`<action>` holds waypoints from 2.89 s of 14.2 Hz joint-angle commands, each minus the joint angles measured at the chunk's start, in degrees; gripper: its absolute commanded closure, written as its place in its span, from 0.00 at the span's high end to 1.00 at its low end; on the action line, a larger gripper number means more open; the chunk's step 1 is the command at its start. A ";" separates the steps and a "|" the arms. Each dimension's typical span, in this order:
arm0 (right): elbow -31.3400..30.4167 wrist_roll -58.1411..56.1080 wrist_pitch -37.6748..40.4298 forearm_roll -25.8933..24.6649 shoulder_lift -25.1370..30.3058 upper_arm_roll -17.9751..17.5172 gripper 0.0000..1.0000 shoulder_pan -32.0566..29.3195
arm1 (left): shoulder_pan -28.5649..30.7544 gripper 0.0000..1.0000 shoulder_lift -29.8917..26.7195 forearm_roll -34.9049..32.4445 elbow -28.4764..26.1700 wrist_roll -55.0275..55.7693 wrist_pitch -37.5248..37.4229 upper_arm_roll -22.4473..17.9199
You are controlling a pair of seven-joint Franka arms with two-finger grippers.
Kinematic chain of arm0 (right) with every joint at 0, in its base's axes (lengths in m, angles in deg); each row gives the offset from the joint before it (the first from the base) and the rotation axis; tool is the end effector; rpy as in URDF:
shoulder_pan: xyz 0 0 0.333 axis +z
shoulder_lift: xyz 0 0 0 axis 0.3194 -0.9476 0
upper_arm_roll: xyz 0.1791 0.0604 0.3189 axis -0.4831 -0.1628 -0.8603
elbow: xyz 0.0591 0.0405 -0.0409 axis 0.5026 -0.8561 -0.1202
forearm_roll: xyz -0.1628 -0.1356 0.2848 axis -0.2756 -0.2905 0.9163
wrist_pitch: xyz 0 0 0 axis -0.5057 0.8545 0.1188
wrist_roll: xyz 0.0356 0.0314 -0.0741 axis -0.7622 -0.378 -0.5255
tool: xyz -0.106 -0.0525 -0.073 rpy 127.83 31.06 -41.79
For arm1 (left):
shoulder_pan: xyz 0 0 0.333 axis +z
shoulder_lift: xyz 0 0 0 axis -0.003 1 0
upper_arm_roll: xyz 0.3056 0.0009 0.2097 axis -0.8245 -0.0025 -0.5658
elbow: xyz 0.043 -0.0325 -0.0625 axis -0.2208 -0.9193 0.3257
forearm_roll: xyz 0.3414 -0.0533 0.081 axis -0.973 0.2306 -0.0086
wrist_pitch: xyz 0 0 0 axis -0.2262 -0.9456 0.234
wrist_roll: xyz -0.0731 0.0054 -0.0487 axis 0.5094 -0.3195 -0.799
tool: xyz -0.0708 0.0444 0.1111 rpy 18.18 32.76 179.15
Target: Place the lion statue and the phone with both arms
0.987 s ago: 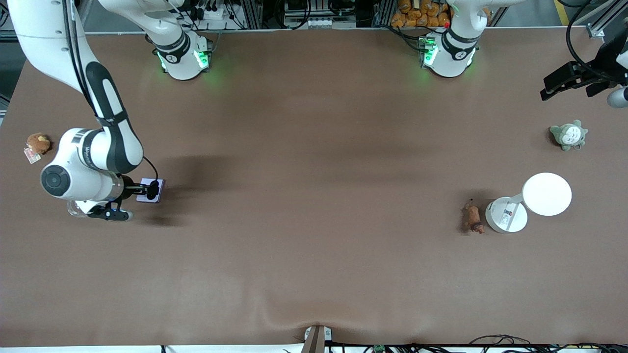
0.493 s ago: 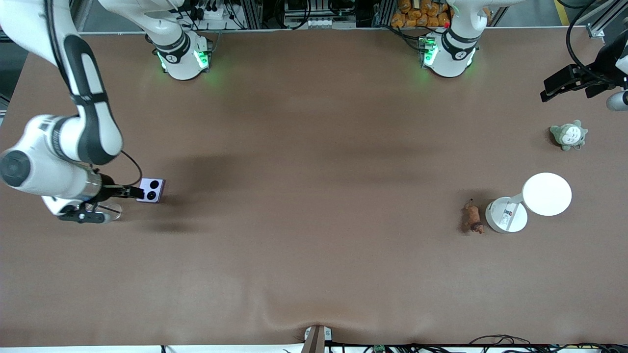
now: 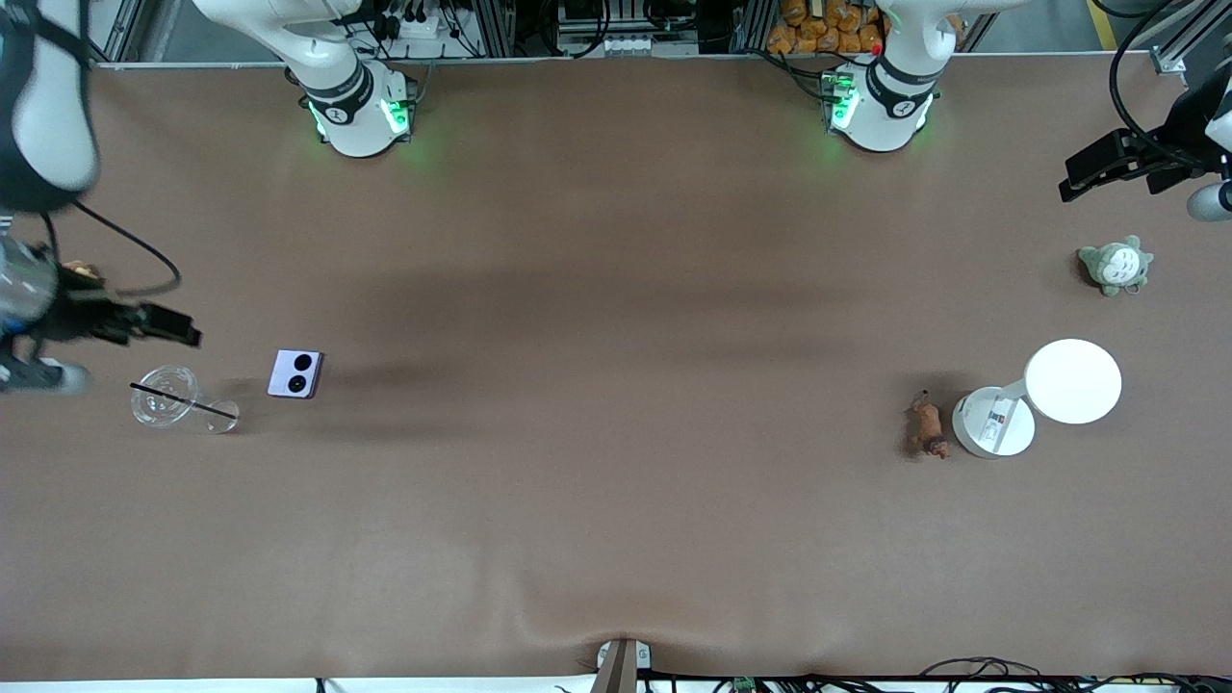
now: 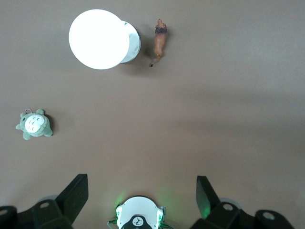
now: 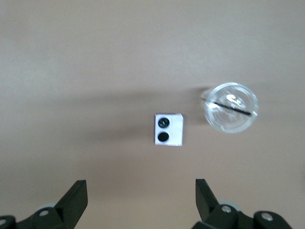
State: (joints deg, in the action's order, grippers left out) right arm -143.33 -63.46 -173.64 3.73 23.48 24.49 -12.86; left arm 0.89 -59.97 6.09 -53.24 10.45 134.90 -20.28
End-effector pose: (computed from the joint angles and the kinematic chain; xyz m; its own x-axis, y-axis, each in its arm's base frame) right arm 0.5557 -0.0335 0.5798 0.9956 -0.0444 -0.0827 -0.0486 -0.9976 -0.0487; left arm 0.4633 -0.0186 0.6735 0.9901 0.0956 -0.1032 0.0954 -0.9954 -0.0069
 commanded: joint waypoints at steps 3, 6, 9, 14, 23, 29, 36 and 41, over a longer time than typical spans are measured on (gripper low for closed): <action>-1.53 0.21 6.89 -2.18 8.22 -6.00 1.00 -5.22 | 0.52 1.00 -0.75 0.71 -0.26 -1.33 -0.38 0.08; -0.48 2.48 9.43 -2.18 8.76 -7.07 1.00 -6.20 | 0.52 1.00 -0.75 0.71 -0.17 -1.42 -0.47 0.08; 2.94 6.52 14.16 -2.18 8.76 -7.16 1.00 -6.55 | 0.43 1.00 -0.58 0.71 -0.08 -1.33 -0.38 0.08; 3.39 6.36 14.45 -2.27 9.11 -7.25 1.00 -6.47 | 0.43 1.00 -0.66 0.80 0.10 -0.98 -0.47 0.17; 3.39 6.18 14.45 -2.62 9.46 -7.07 1.00 -6.29 | 0.52 1.00 -0.05 0.45 2.46 -1.15 -0.38 0.08; 3.39 6.18 14.45 -3.24 9.38 -7.07 1.00 -6.03 | 0.34 1.00 -0.58 0.36 2.29 0.34 -1.61 0.35; 4.71 6.18 13.57 -3.41 9.20 -7.16 1.00 -5.77 | -0.89 1.00 0.74 0.10 2.82 1.21 -1.52 2.71; 4.71 6.10 13.57 -3.41 9.29 -7.16 1.00 -5.85 | -0.71 1.00 0.74 0.09 3.00 3.42 -1.52 3.95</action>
State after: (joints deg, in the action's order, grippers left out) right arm -138.62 -57.63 -160.17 1.08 31.90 18.15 -17.95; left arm -0.17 -59.49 6.09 -51.29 13.35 134.35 -16.49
